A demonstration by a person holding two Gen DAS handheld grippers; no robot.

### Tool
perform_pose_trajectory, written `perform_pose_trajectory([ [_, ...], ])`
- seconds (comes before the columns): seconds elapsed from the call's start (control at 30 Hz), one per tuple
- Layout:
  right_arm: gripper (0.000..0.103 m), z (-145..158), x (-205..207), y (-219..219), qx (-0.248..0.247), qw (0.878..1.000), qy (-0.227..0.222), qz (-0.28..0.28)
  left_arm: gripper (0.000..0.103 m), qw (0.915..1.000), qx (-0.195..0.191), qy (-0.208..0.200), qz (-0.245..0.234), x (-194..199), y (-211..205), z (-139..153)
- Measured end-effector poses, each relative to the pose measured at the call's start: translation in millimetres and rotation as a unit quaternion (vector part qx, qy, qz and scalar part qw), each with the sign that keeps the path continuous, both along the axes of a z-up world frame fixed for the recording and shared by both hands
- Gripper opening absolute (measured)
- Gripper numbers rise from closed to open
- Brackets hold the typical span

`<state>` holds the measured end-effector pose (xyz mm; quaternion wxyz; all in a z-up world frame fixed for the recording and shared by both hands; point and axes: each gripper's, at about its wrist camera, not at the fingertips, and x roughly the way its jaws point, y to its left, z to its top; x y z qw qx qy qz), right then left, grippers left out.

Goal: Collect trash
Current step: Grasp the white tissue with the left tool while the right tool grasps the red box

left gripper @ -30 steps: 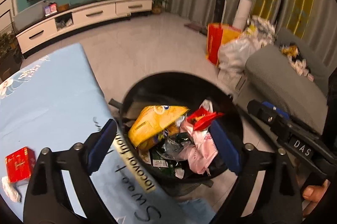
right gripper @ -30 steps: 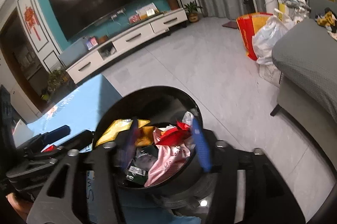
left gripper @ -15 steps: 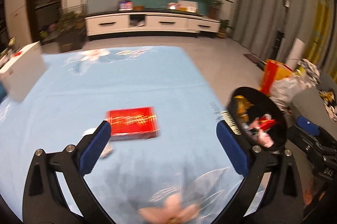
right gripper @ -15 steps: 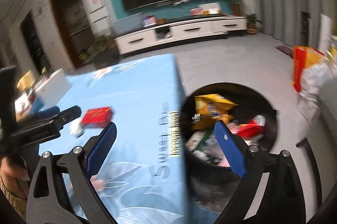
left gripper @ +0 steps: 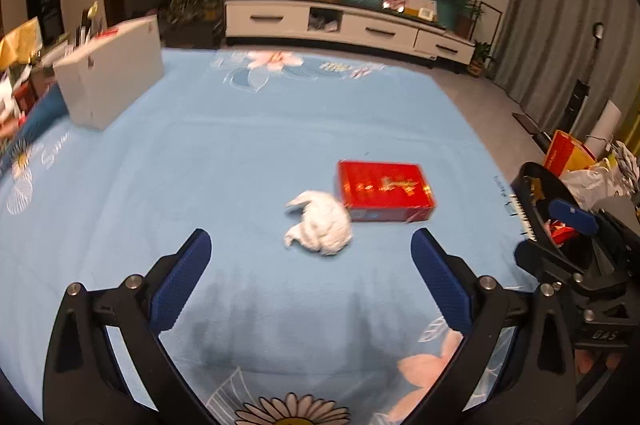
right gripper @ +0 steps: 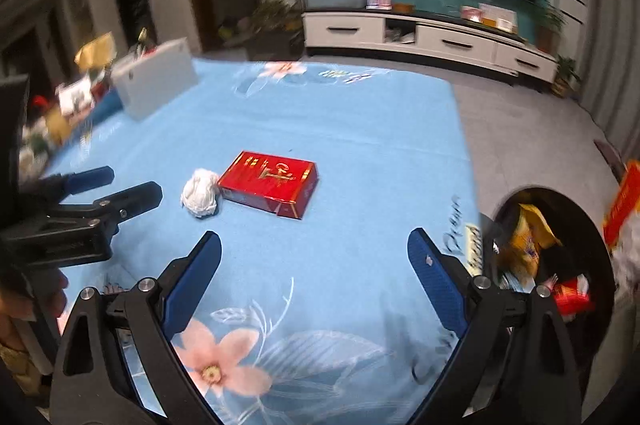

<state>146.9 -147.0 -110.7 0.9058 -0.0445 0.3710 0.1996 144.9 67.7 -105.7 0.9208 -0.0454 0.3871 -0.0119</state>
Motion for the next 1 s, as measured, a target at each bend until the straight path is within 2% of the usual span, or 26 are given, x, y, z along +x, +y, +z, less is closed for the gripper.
perform_pose_trajectory([
  [0.33, 0.093, -28, 64, 35, -0.033, 0.995, 0.018, 0.095, 0.098, 0.9989, -0.022, 0.042, 0.006, 28, 7, -32],
  [0.53, 0.093, -44, 92, 54, -0.060, 0.985, 0.033, 0.160, 0.095, 0.9986, -0.018, 0.051, -0.002, 44, 5, -40],
  [0.7, 0.092, -54, 101, 65, -0.082, 0.976, 0.036, 0.197, 0.082, 0.9980, -0.019, 0.059, -0.009, 54, 5, -44],
  [0.77, 0.092, -55, 101, 67, -0.077, 0.975, 0.037, 0.205, 0.077, 0.9976, -0.025, 0.063, -0.013, 56, 6, -46],
  [0.83, 0.077, -54, 102, 66, -0.062, 0.975, 0.043, 0.210, 0.073, 0.9976, -0.024, 0.063, -0.015, 56, 5, -46],
  [0.9, 0.075, -54, 101, 64, -0.064, 0.978, 0.039, 0.195, 0.060, 0.9975, -0.028, 0.061, -0.021, 54, 2, -45],
  [0.97, 0.072, -52, 99, 62, -0.053, 0.980, 0.041, 0.188, 0.038, 0.9976, -0.028, 0.056, -0.029, 52, -2, -43],
  [1.0, 0.072, -52, 97, 60, -0.055, 0.982, 0.039, 0.179, 0.033, 0.9975, -0.027, 0.055, -0.036, 52, -5, -42],
])
